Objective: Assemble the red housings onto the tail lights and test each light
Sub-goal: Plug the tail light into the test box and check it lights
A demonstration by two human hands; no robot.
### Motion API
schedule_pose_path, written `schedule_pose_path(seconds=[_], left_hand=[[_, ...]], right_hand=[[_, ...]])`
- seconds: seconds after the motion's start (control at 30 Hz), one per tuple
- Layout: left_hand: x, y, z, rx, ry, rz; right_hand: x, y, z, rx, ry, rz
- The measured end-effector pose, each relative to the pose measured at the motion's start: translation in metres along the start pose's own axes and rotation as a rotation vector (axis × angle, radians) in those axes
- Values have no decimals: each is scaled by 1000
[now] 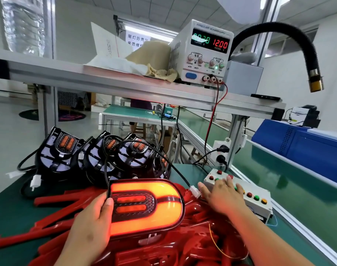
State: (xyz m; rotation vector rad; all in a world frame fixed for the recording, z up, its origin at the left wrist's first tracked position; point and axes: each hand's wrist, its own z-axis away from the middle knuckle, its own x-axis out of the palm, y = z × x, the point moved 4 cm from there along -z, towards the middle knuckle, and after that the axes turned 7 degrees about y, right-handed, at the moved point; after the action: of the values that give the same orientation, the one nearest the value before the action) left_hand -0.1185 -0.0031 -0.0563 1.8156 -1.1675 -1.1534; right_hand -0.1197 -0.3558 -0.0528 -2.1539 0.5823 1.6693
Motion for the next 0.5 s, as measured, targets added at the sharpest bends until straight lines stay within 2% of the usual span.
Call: schedule_pose_path(seconds=[0.33,0.5], left_hand=[[2,-3,-1,-3,-20,16],[2,-3,0,-8,-22,30]], right_hand=[[0,-3,2,-1,-16,54],[-1,-8,-2,6,67,-55]])
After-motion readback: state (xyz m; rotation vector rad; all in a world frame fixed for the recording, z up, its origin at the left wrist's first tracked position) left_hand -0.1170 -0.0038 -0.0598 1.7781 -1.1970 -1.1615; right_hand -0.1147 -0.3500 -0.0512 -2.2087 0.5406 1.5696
